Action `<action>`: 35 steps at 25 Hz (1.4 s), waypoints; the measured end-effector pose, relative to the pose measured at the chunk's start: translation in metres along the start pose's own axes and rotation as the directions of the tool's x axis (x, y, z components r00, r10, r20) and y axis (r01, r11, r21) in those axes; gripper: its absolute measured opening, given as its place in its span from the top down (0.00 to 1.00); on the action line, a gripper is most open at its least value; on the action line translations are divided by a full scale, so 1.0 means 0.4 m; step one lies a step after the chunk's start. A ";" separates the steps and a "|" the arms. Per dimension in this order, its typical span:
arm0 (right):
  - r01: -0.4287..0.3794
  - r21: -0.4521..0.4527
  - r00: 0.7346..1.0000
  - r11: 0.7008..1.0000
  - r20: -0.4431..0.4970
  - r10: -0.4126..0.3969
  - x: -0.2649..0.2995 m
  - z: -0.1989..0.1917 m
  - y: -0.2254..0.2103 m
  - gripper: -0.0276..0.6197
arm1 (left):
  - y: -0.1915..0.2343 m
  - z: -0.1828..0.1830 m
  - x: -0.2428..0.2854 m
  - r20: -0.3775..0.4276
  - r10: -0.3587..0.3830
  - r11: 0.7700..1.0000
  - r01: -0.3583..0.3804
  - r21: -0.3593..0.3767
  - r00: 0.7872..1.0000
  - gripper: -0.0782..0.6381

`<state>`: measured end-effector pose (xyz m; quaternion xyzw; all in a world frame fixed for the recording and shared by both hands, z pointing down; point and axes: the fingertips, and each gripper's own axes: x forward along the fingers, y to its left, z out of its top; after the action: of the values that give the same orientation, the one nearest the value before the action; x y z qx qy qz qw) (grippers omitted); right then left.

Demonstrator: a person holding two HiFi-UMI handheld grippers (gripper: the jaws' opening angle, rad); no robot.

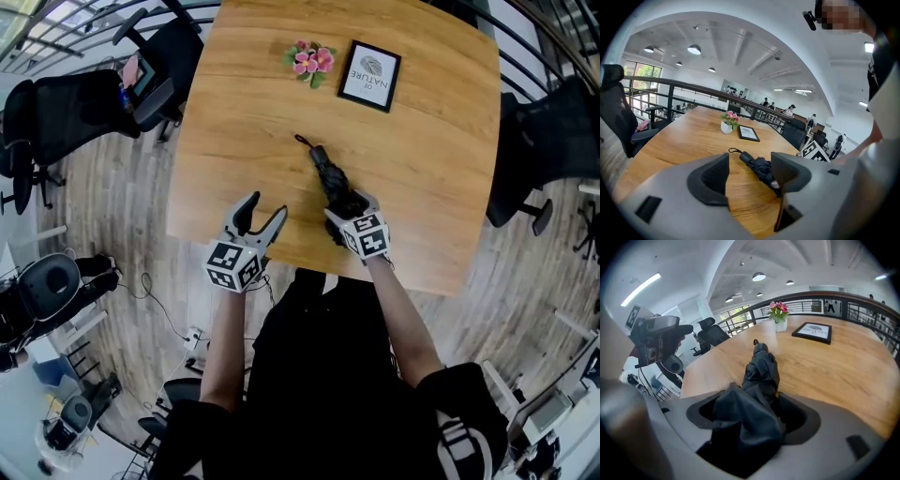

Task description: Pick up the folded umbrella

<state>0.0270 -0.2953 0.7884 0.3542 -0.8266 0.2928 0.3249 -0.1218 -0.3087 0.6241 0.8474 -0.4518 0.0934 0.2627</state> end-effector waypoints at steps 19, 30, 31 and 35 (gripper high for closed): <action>0.074 -0.018 0.988 0.997 -0.138 -0.076 0.045 -0.043 -0.011 0.45 | -0.028 -0.040 -0.003 -0.016 -0.003 1.000 0.003 -0.020 1.000 0.50; 0.067 0.004 0.989 0.998 -0.132 -0.066 0.039 -0.038 -0.017 0.54 | -0.044 -0.023 -0.028 0.000 0.000 1.000 0.000 0.009 1.000 0.50; 0.069 0.001 0.990 0.998 -0.127 -0.068 0.036 -0.037 -0.014 0.54 | -0.045 -0.022 -0.032 0.002 0.001 1.000 -0.001 0.010 1.000 0.50; 0.067 -0.024 0.993 0.997 -0.100 -0.069 0.021 -0.025 0.004 0.55 | -0.052 -0.018 -0.048 0.009 -0.003 1.000 0.003 0.019 1.000 0.50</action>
<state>0.0245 -0.2906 0.8006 0.3635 -0.7996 0.2907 0.3795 -0.1154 -0.2818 0.6152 0.8509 -0.4509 0.0934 0.2528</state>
